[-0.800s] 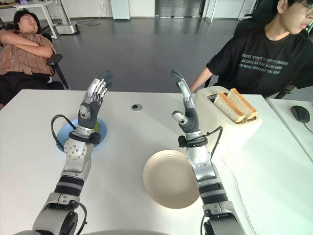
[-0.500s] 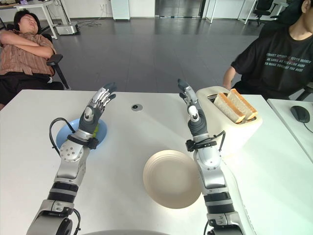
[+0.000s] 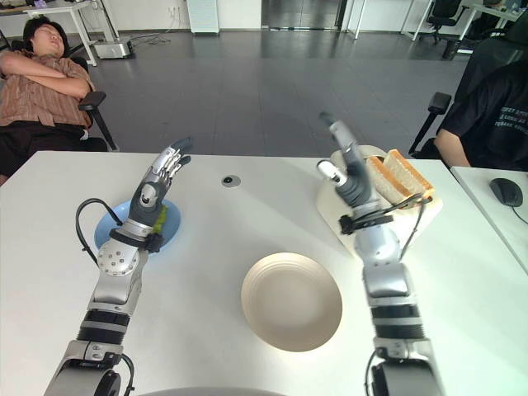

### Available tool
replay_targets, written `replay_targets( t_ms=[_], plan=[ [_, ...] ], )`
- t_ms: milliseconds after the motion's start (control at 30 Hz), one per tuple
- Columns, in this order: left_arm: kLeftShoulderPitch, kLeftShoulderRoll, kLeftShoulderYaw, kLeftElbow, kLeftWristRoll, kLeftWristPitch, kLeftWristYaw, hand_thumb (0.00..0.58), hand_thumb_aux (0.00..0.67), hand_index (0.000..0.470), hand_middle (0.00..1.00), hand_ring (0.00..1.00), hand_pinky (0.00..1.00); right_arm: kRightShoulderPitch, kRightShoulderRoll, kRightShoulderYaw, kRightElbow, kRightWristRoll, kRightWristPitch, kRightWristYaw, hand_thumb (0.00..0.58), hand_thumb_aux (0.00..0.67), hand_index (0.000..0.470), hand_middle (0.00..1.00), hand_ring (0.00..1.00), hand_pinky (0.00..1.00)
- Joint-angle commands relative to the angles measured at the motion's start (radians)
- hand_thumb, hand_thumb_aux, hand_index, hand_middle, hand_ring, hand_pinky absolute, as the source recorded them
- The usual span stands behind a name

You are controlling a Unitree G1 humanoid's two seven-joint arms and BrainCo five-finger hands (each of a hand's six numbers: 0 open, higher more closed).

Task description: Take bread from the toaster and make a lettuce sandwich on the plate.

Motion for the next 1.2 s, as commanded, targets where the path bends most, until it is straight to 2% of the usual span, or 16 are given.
replay_targets(
  t_ms=[33, 167, 267, 433, 633, 1067, 1100, 1133, 1167, 1200],
  plan=[
    [-0.007, 0.012, 0.018, 0.014, 0.016, -0.02, 0.005, 0.0, 0.0, 0.0, 0.0, 0.0, 0.0, -0.09, -0.163, -0.032, 0.101, -0.204, 0.072, -0.087, 0.0, 0.0, 0.0, 0.0, 0.0, 0.0],
    [-0.01, 0.015, 0.03, 0.017, 0.016, -0.03, 0.005, 0.0, 0.0, 0.0, 0.0, 0.0, 0.0, -0.13, -0.317, -0.019, 0.19, -0.436, 0.201, -0.19, 0.0, 0.0, 0.0, 0.0, 0.0, 0.0],
    [-0.01, 0.016, 0.032, 0.006, 0.014, -0.038, 0.002, 0.0, 0.0, 0.0, 0.0, 0.0, 0.0, -0.133, -0.377, -0.004, 0.229, -0.513, 0.28, -0.206, 0.0, 0.0, 0.0, 0.0, 0.0, 0.0],
    [-0.009, 0.016, 0.036, 0.0, 0.012, -0.039, 0.003, 0.0, 0.0, 0.0, 0.0, 0.0, 0.0, -0.136, -0.43, 0.03, 0.304, -0.557, 0.399, -0.156, 0.0, 0.0, 0.0, 0.0, 0.0, 0.0],
    [-0.009, 0.018, 0.035, -0.006, 0.012, -0.037, -0.004, 0.0, 0.0, 0.0, 0.0, 0.0, 0.0, -0.097, -0.445, 0.089, 0.3, -0.572, 0.505, -0.04, 0.0, 0.0, 0.0, 0.0, 0.0, 0.0],
    [-0.009, 0.018, 0.031, 0.0, 0.035, -0.033, 0.002, 0.0, 0.0, 0.0, 0.0, 0.0, 0.0, -0.06, -0.442, 0.112, 0.214, -0.535, 0.555, 0.067, 0.0, 0.0, 0.0, 0.0, 0.0, 0.0],
    [-0.009, 0.017, 0.03, 0.001, 0.039, -0.034, 0.003, 0.0, 0.0, 0.0, 0.0, 0.0, 0.0, -0.056, -0.441, 0.112, 0.209, -0.532, 0.558, 0.075, 0.036, 0.021, 0.015, 0.0, 0.0, 0.0],
    [-0.009, 0.016, 0.029, 0.001, 0.042, -0.035, 0.003, 0.0, 0.0, 0.0, 0.0, 0.0, 0.0, -0.053, -0.438, 0.112, 0.205, -0.529, 0.563, 0.082, 0.156, 0.097, 0.068, 0.0, 0.0, 0.0],
    [-0.009, 0.016, 0.029, 0.002, 0.044, -0.035, 0.003, 0.0, 0.0, 0.0, 0.0, 0.0, 0.0, -0.052, -0.436, 0.114, 0.204, -0.53, 0.568, 0.091, 0.194, 0.123, 0.087, 0.0, 0.0, 0.0],
    [-0.007, 0.016, 0.03, -0.001, 0.046, -0.034, 0.004, 0.0, 0.0, 0.0, 0.0, 0.0, 0.0, -0.053, -0.433, 0.117, 0.208, -0.53, 0.573, 0.098, 0.168, 0.105, 0.074, 0.0, 0.0, 0.0]
  ],
)
